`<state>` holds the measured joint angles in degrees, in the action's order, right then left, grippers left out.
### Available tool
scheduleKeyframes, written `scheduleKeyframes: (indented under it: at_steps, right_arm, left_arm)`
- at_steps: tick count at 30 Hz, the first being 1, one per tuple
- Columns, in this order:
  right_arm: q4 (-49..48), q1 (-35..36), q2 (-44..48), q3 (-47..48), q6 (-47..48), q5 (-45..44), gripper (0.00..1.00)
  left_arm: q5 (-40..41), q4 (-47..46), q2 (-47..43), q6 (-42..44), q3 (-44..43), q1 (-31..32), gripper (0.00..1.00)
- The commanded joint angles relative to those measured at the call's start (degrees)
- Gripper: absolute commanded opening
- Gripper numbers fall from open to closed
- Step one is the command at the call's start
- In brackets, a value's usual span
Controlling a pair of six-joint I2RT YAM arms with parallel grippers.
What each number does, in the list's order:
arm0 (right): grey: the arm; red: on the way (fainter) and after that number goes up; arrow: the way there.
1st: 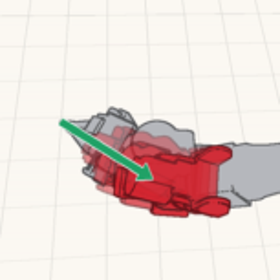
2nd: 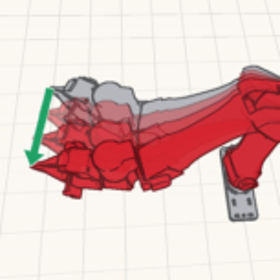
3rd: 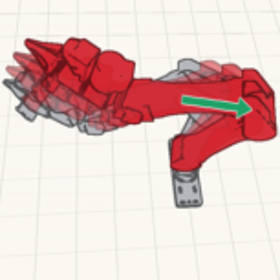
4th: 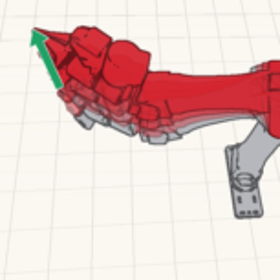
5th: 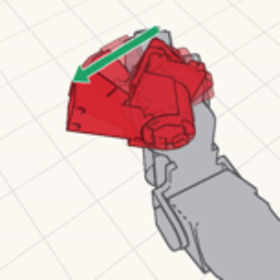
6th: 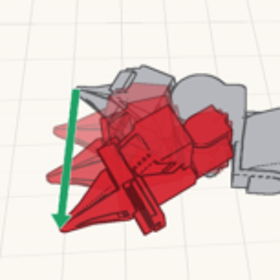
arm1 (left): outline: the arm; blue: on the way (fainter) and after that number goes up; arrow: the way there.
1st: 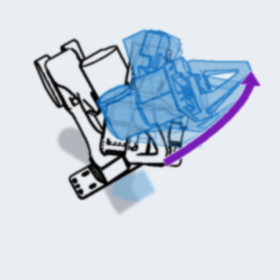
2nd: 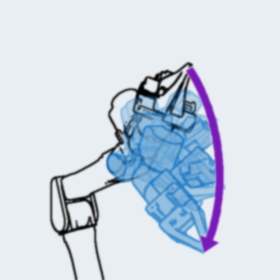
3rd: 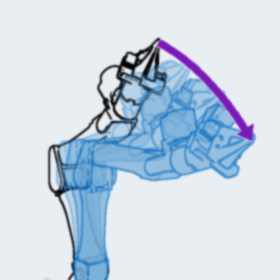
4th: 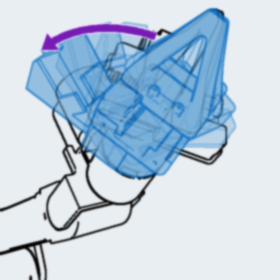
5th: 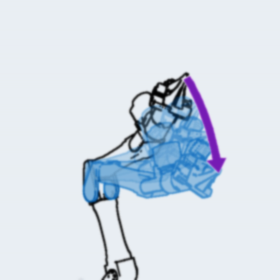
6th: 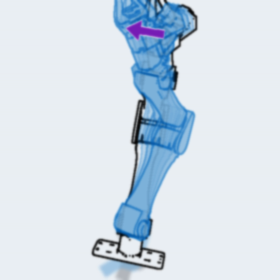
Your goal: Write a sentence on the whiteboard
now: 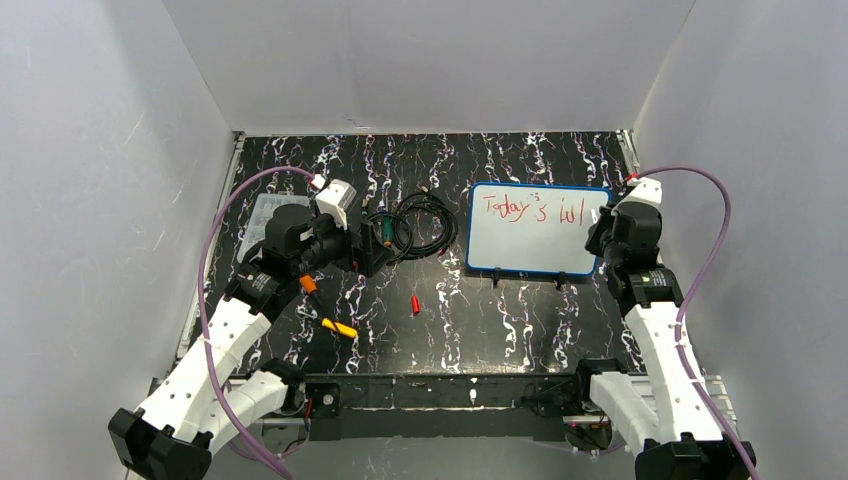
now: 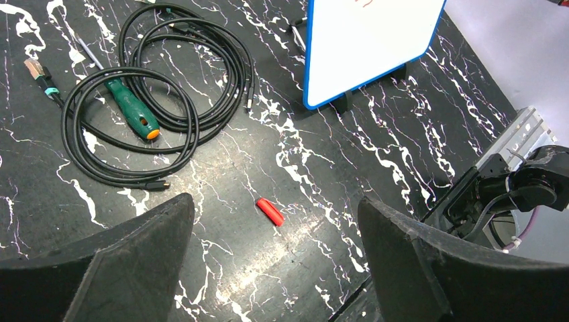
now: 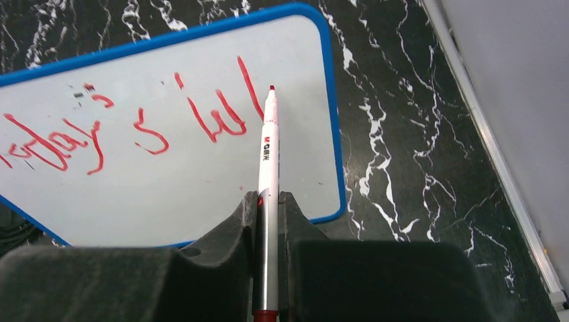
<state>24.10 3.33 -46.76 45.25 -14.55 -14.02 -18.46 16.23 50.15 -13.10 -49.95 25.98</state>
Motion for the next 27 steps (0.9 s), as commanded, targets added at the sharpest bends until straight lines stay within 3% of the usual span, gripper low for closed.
scheduleKeyframes:
  at_steps: [1, 9, 27]
  right_arm:
    - [-8.74, -0.35, 0.14, 2.04, 1.04, -1.58, 0.01]
    - [-12.73, -0.35, -1.95, 2.12, 2.31, -0.45, 0.01]
    - [-11.28, -0.34, -4.1, -0.03, 2.07, -1.0, 0.01]
  left_arm:
    - [-0.96, -1.02, -0.1, -0.09, 0.65, -0.18, 0.9]
    - [-0.87, -0.94, 0.49, 0.08, 0.58, -0.23, 0.9]
    - [-1.05, -0.94, 0.23, 0.01, 0.65, -0.22, 0.9]
